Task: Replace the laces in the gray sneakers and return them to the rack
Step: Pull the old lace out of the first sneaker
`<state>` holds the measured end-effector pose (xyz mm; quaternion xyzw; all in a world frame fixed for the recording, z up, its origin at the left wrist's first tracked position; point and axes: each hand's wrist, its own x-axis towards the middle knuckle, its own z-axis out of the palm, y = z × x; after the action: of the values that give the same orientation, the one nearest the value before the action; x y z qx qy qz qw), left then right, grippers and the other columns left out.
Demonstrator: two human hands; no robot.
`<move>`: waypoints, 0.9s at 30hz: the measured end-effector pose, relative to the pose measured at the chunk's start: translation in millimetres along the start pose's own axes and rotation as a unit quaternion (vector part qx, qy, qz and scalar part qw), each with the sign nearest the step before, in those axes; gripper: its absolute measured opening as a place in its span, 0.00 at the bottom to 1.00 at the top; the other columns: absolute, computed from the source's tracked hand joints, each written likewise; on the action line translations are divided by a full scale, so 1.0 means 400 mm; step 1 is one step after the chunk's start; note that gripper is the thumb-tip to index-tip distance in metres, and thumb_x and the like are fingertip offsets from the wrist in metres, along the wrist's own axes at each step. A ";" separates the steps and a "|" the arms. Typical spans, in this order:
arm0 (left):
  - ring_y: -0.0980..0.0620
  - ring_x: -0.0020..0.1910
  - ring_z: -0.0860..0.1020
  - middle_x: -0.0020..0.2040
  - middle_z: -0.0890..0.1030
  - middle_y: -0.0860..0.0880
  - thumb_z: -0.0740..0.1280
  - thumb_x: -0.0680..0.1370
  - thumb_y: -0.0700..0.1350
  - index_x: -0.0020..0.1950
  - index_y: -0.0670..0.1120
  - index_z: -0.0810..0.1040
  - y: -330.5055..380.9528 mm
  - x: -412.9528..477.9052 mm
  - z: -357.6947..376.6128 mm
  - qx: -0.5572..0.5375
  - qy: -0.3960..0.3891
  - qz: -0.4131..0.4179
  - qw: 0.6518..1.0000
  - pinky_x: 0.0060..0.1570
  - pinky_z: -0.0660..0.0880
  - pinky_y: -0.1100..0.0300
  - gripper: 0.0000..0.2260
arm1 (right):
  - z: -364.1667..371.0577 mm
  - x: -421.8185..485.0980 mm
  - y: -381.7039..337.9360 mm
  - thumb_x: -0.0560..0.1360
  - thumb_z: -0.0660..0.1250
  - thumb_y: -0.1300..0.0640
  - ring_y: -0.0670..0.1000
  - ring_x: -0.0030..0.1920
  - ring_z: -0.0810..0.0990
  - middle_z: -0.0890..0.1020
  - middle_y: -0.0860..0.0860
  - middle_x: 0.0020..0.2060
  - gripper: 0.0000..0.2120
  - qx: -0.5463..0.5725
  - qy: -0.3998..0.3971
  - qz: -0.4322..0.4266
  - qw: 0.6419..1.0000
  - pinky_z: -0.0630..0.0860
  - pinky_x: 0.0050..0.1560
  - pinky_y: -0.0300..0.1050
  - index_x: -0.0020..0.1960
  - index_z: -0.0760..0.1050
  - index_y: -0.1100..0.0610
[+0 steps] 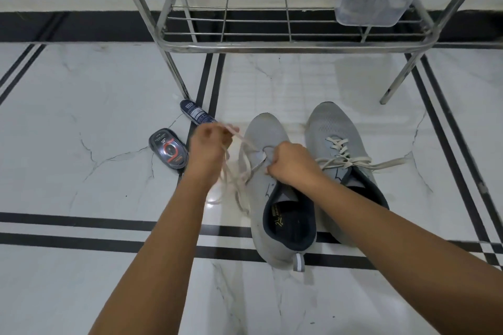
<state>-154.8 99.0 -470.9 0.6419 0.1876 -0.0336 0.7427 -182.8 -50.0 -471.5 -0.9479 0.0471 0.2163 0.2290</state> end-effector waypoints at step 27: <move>0.54 0.46 0.77 0.47 0.79 0.51 0.61 0.79 0.38 0.43 0.45 0.79 0.036 -0.030 0.041 0.311 -0.101 0.123 0.937 0.50 0.73 0.61 0.08 | 0.002 0.011 0.045 0.73 0.68 0.60 0.57 0.42 0.80 0.79 0.57 0.35 0.09 0.089 0.050 0.008 0.995 0.75 0.42 0.45 0.36 0.77 0.63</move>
<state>-158.0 83.2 -451.8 0.8522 0.0116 -0.0638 0.5192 -182.5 -65.7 -481.4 -0.9331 0.0850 0.1651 0.3081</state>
